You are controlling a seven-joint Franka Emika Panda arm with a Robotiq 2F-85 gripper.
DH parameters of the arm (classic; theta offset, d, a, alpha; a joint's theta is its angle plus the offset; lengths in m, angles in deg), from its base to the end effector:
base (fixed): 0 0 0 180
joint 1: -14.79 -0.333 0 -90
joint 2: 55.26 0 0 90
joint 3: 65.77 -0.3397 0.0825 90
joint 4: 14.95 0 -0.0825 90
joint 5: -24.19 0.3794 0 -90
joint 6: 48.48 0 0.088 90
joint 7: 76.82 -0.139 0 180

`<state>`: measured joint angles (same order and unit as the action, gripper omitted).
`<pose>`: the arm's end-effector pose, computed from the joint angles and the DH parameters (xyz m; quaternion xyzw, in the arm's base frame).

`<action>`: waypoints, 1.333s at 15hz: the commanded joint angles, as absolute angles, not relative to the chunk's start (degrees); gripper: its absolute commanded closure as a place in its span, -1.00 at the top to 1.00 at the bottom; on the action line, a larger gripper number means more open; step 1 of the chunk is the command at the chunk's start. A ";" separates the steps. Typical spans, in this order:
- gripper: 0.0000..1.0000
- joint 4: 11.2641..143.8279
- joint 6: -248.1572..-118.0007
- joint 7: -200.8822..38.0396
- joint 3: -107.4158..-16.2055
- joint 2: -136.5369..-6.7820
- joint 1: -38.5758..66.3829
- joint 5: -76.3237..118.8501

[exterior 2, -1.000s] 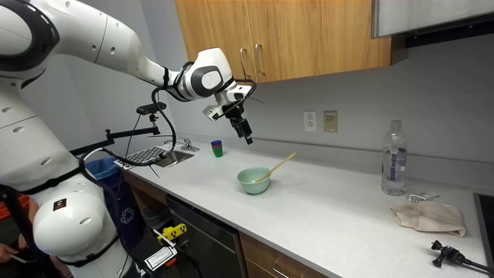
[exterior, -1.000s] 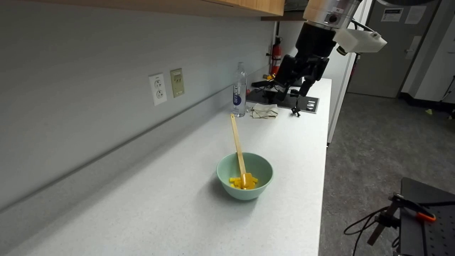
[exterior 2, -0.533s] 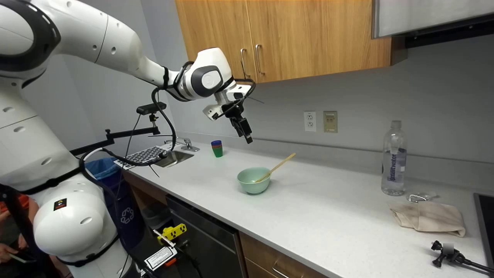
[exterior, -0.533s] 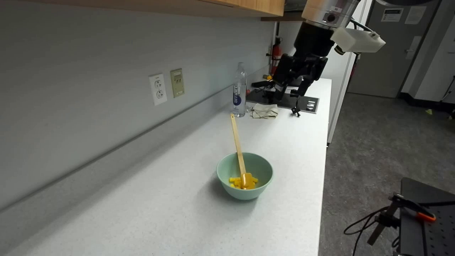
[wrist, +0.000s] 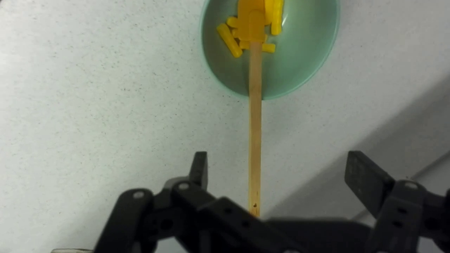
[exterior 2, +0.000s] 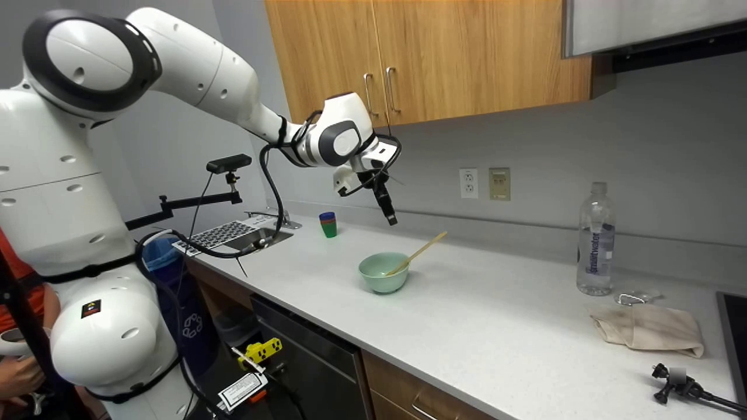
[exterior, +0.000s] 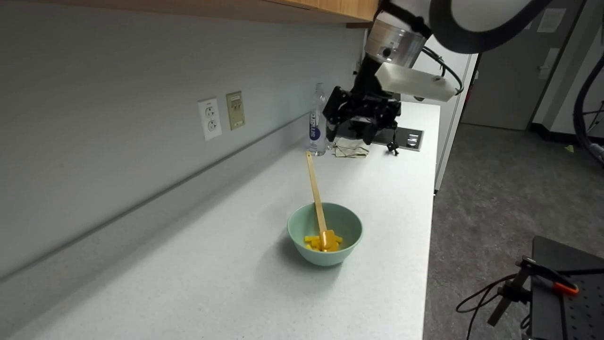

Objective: Use the object to mix the contents in the bowl

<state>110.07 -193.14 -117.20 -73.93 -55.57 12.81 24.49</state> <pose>0.5617 0.1004 0.4181 -0.9512 0.2590 -0.1509 0.0737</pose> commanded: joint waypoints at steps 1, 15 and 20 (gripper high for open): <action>1.00 104.70 -194.91 -124.46 -71.69 -62.73 11.56 21.85; 1.00 94.89 -194.39 -127.18 -66.30 -75.24 8.57 20.28; 1.00 85.97 -193.25 -126.58 -65.22 -80.99 7.37 22.46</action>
